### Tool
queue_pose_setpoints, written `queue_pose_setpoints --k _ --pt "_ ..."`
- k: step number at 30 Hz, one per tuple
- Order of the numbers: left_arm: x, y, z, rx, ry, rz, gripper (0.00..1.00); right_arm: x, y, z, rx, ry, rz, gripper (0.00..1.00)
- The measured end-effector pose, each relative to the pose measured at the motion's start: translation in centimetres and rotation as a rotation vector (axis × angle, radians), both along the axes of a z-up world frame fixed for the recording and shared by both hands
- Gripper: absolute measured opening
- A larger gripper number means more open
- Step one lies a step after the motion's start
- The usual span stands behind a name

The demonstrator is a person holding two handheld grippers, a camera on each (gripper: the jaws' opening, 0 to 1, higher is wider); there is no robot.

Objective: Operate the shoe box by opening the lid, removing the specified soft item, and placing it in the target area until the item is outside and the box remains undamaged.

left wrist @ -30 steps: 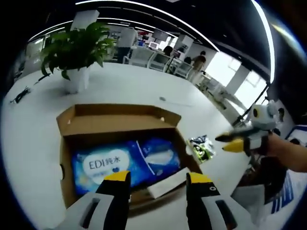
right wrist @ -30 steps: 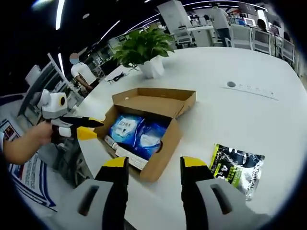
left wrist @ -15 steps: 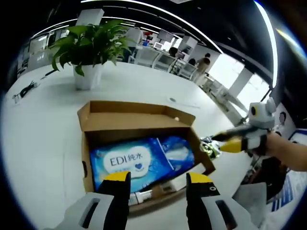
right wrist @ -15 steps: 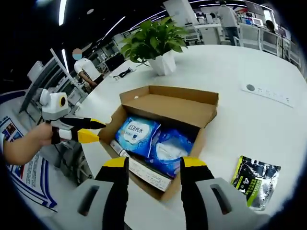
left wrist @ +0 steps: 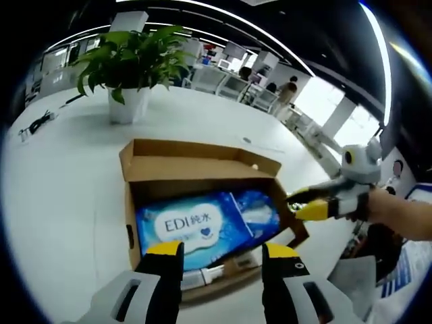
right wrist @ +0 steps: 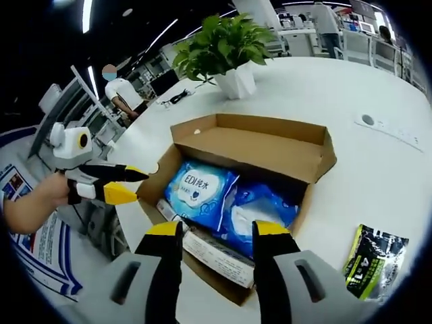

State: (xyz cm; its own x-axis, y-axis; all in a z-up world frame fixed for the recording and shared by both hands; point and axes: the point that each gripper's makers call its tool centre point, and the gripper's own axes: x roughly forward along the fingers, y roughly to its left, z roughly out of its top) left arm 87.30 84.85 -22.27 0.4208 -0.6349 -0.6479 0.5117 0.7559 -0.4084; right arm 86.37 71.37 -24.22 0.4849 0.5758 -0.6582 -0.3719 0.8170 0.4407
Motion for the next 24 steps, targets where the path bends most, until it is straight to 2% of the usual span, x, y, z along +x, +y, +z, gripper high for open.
queue_pose_setpoints --k 5,14,17,24 --pt "0.3 0.2 -0.5 -0.002 0.007 0.003 0.47 0.3 1.4 -1.2 0.002 0.022 0.022 0.38" --pt "0.4 1.1 -1.1 -0.013 0.014 0.011 0.47 1.7 3.2 -2.2 0.018 0.026 0.036 0.35" --pt "0.5 1.2 -1.4 -0.010 0.021 0.007 0.47 2.5 3.5 -2.9 0.019 0.034 0.037 0.34" --pt "1.2 1.7 -1.9 -0.011 0.027 0.010 0.47 2.9 4.3 -3.9 0.018 0.052 0.045 0.30"
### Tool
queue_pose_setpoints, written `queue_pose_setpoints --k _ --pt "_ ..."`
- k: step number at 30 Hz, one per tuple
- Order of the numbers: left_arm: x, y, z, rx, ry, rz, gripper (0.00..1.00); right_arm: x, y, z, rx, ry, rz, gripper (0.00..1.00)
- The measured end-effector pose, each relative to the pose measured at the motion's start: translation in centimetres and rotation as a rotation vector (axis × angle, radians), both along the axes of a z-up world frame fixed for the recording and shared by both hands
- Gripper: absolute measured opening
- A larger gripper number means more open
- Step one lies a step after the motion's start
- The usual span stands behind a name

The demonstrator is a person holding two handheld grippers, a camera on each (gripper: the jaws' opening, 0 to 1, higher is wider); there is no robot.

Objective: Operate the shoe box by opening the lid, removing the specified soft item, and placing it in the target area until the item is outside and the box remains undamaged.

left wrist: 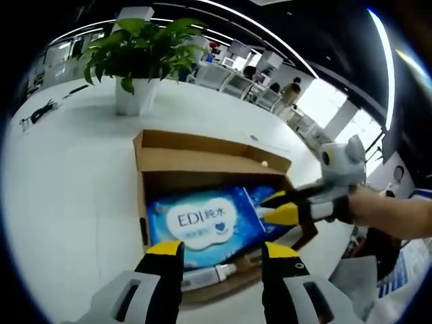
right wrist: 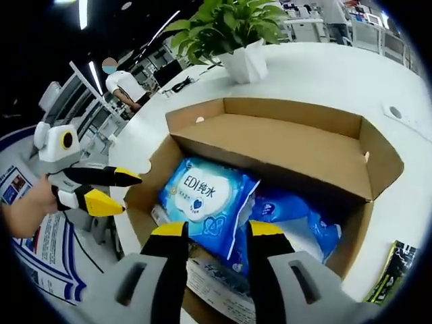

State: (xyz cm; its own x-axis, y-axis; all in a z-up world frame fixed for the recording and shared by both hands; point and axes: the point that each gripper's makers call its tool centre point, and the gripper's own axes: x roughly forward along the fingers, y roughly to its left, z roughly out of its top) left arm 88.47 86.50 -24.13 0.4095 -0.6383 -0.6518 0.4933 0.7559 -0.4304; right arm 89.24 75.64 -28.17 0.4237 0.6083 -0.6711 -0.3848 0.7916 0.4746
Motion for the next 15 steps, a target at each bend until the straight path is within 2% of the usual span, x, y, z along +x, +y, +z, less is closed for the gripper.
queue_pose_setpoints --k 7,15 --pt "-0.2 -0.3 -0.1 -0.002 0.005 0.000 0.46 0.4 0.5 -0.7 0.010 0.010 0.010 0.25" --pt "-0.1 0.1 -0.5 0.003 0.015 0.003 0.46 0.9 0.9 -2.2 0.002 0.030 0.016 0.22"
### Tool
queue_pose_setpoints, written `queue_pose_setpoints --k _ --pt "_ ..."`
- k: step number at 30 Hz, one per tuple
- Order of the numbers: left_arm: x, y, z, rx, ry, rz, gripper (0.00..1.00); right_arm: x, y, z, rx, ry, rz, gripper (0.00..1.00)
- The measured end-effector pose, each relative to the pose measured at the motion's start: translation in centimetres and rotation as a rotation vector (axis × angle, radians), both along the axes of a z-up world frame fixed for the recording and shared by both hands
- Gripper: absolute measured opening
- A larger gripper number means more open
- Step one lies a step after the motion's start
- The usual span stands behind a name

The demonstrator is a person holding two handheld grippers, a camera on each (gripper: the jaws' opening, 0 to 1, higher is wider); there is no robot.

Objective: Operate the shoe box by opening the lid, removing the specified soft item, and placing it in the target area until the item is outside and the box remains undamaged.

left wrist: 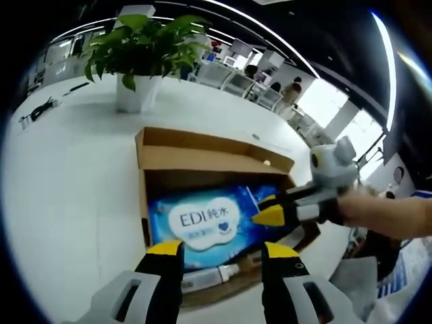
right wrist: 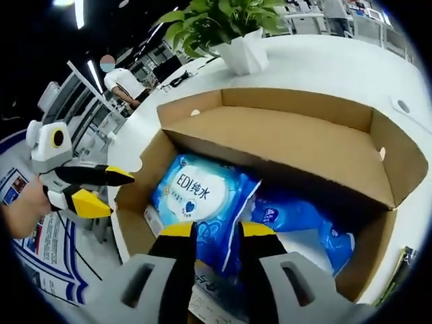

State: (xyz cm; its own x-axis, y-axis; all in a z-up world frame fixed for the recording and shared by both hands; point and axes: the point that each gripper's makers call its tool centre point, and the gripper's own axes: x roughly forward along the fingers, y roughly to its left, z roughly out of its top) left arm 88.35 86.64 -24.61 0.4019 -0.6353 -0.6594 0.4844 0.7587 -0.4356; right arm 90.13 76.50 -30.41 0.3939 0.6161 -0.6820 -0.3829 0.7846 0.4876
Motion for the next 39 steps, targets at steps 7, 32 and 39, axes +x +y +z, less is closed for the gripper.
queue_pose_setpoints --k 7,32,39 --pt "0.6 0.8 -1.1 0.019 0.004 0.003 0.46 0.3 0.1 -1.5 -0.030 0.012 0.002 0.05" --pt "0.9 -0.2 -2.2 0.051 0.028 -0.009 0.43 -0.2 -3.2 1.2 -0.048 -0.046 -0.085 0.00" --pt "0.9 -0.9 -3.0 0.066 0.042 -0.030 0.44 -0.5 -4.6 1.2 -0.050 -0.049 -0.111 0.00"
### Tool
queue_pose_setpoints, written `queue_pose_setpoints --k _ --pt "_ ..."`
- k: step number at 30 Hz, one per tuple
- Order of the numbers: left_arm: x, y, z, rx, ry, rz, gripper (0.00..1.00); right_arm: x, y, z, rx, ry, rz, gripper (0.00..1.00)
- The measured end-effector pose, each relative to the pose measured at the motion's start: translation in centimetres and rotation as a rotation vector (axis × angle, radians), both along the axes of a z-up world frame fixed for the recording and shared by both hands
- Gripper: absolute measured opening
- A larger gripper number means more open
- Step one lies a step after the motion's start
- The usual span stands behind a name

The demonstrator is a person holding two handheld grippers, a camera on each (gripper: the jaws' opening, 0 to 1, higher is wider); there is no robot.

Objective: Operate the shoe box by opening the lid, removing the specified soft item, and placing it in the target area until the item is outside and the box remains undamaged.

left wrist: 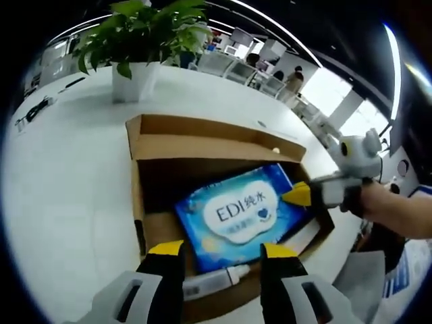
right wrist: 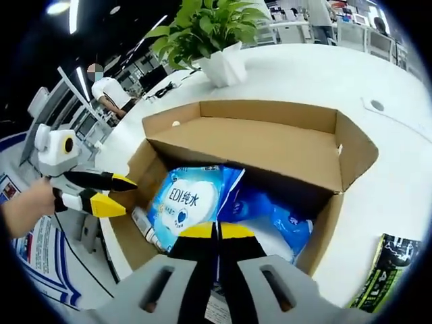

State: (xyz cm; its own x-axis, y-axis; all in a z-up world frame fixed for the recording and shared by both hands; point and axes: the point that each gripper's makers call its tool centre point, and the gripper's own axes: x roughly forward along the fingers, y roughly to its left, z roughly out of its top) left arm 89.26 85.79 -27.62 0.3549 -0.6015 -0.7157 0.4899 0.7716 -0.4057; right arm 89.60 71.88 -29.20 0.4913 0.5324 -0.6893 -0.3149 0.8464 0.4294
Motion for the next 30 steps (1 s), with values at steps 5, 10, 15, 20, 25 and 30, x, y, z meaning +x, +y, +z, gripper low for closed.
queue_pose_setpoints --k 5,10,15,20,25,30 --pt "0.1 -0.5 -0.2 0.007 0.005 -0.004 0.44 -0.3 -0.2 0.1 0.003 -0.002 -0.009 0.00" --pt "0.3 -1.0 -0.8 0.012 0.013 -0.006 0.41 -0.1 -0.6 0.2 0.006 -0.003 -0.016 0.00" --pt "0.8 -2.0 -1.5 0.013 0.032 -0.012 0.34 -0.6 -0.9 0.4 0.016 -0.004 -0.027 0.00" --pt "0.9 -2.8 -2.5 0.023 0.049 -0.028 0.36 -0.5 -1.3 0.5 0.024 -0.004 -0.034 0.00" --pt "1.1 -3.5 -3.0 0.026 0.060 -0.035 0.36 -0.8 -1.4 0.5 0.029 -0.004 -0.037 0.00" --pt "1.6 -3.5 -3.3 0.021 0.072 -0.027 0.34 -0.8 -1.8 0.5 0.029 -0.003 -0.042 0.00"
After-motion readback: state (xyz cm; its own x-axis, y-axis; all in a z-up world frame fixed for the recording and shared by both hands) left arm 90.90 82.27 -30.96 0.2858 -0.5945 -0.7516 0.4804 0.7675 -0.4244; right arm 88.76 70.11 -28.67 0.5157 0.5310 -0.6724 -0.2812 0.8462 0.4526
